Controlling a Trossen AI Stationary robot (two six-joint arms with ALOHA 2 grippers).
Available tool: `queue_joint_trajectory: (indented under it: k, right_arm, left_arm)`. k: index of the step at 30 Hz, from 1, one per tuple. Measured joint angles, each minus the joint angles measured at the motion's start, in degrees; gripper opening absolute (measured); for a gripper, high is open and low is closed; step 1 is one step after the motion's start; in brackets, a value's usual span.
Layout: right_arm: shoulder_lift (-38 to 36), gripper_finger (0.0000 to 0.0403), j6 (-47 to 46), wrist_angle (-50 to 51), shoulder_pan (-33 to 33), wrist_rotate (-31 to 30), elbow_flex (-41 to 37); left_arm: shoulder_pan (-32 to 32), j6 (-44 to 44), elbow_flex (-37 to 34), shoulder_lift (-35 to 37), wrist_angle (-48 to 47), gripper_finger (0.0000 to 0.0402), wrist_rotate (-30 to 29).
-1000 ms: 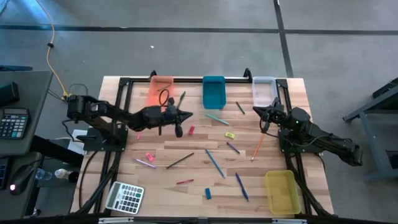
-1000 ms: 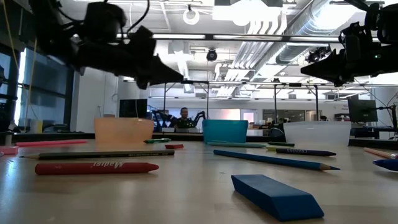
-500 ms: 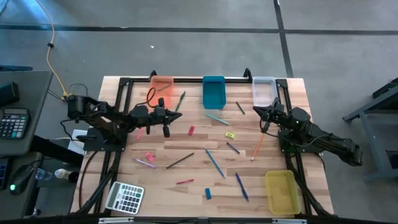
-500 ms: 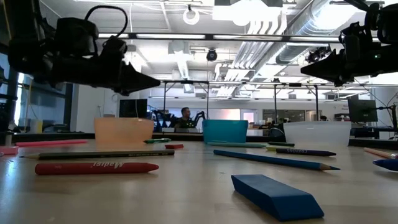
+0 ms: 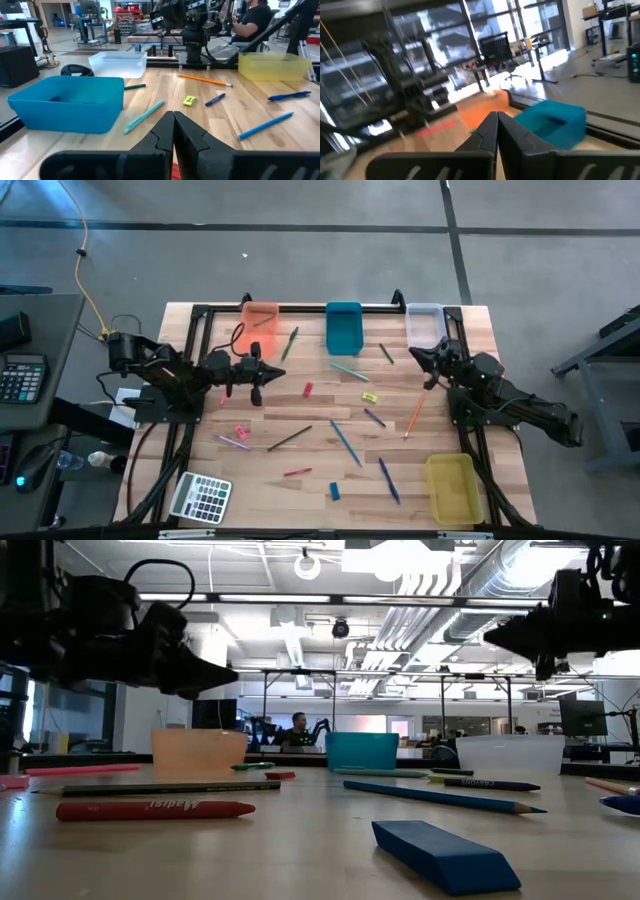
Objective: Sort crayons/erasers/pens/pencils in bins
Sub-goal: Put the light blue pen into the yellow bin
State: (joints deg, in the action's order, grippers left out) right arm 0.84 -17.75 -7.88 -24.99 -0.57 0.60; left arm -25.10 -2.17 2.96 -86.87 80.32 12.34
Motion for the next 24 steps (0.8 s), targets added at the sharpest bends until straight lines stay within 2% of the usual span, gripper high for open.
queue_joint_trajectory:
  k: [3,7,12,18,24]
  right_arm:
    - [0.0,0.0000,0.0,-7.2,-0.1,-0.8,0.0]
    - [0.9,0.0000,1.4,-14.2,0.9,2.8,0.1]
    - [6.9,0.0000,5.0,-10.4,4.1,-3.2,4.3]
    - [20.5,0.0000,7.6,-9.1,8.7,-8.3,12.5]
    - [33.7,0.0000,7.7,1.3,11.4,-13.0,22.9]
  left_arm:
    - [0.0,0.5,-0.4,0.0,0.6,0.0000,0.0]
    - [0.0,1.6,-0.1,0.0,0.6,0.0000,-1.0]
    - [0.0,0.4,0.1,0.0,0.6,0.0000,-1.0]
    - [0.0,0.1,0.1,0.0,0.6,0.0000,-1.0]
    - [0.0,0.0,0.1,0.0,0.6,0.0000,-1.0]
